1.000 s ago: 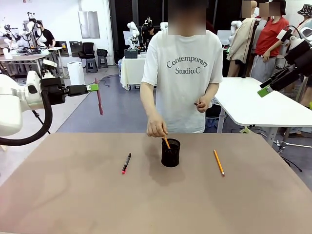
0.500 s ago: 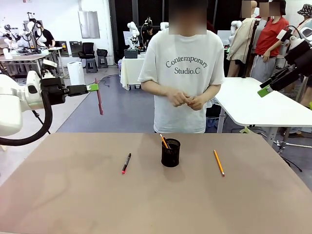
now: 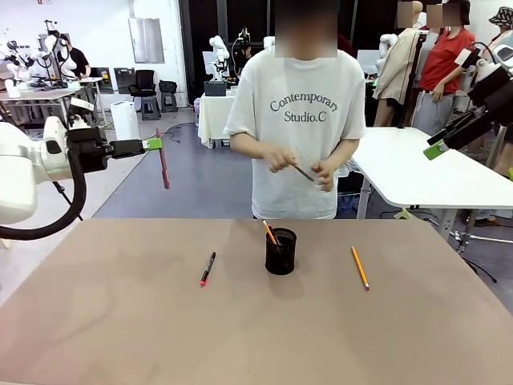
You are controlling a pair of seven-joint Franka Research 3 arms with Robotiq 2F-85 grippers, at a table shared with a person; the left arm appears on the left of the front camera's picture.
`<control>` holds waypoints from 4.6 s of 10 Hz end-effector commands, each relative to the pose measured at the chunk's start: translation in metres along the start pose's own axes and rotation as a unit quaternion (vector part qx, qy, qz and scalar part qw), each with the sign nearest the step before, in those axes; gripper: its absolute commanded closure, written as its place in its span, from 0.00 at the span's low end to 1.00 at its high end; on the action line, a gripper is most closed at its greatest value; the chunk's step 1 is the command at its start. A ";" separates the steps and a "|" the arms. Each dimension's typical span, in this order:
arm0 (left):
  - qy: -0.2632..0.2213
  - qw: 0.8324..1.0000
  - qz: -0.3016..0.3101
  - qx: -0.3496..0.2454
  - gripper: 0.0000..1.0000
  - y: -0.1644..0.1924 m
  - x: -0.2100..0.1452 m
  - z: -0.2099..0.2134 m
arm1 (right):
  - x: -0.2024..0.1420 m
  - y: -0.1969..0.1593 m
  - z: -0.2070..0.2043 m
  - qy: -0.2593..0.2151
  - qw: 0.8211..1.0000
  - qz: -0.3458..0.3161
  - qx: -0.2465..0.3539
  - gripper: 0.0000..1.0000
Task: Place the pens into the pen holder.
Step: Pick up a writing instrument from the table and place it into the Pen holder.
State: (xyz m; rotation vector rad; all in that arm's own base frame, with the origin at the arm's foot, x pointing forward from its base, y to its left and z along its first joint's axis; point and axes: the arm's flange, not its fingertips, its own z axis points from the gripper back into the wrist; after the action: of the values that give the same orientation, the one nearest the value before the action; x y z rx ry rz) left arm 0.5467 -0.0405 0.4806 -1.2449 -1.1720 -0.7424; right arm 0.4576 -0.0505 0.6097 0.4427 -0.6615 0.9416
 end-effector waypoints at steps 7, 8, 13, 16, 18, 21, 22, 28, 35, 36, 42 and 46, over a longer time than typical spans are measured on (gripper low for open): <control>-0.001 1.000 -0.002 0.000 1.00 0.001 0.002 0.001 | 0.001 0.001 0.000 -0.004 1.000 -0.002 0.002 0.00; -0.001 1.000 -0.002 0.000 1.00 0.001 0.002 0.001 | 0.001 0.001 0.000 -0.004 1.000 -0.002 0.002 0.00; -0.001 1.000 -0.002 0.000 1.00 0.001 0.002 0.001 | 0.001 0.001 0.000 -0.004 1.000 -0.002 0.002 0.00; -0.001 1.000 -0.002 0.000 1.00 0.001 0.002 0.001 | 0.001 0.001 0.000 -0.004 1.000 -0.002 0.002 0.00; 0.007 1.000 0.002 -0.021 1.00 0.002 -0.002 -0.013 | 0.001 0.001 0.000 -0.004 1.000 -0.002 0.002 0.00; -0.019 0.996 -0.056 -0.072 1.00 -0.006 -0.021 -0.076 | 0.001 0.001 0.000 -0.004 1.000 -0.002 0.002 0.00; -0.025 0.994 -0.050 -0.099 1.00 -0.009 -0.031 -0.096 | 0.001 0.001 0.000 -0.004 1.000 -0.002 0.002 0.00; 0.000 0.972 -0.155 -0.177 1.00 -0.018 -0.103 -0.213 | 0.001 0.001 0.000 -0.004 1.000 -0.002 0.002 0.00; 0.004 0.972 -0.156 -0.179 1.00 -0.023 -0.123 -0.234 | 0.001 0.001 0.000 -0.004 1.000 -0.002 0.002 0.00; 0.007 0.971 -0.164 -0.174 1.00 -0.017 -0.127 -0.242 | 0.001 0.001 0.000 -0.004 1.000 -0.002 0.002 0.00; 0.002 0.974 -0.199 -0.111 1.00 0.024 -0.146 -0.280 | 0.001 0.001 0.000 -0.004 1.000 -0.002 0.002 0.00; 0.031 0.973 -0.203 -0.108 1.00 0.041 -0.165 -0.290 | 0.001 0.001 0.000 -0.004 1.000 -0.002 0.002 0.00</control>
State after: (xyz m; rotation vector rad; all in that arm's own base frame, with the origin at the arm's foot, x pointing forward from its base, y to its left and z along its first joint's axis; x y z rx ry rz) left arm 0.6091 -0.3301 0.3366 -1.1799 -1.3276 -1.2010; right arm 0.4576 -0.0501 0.6098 0.4424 -0.6611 0.9423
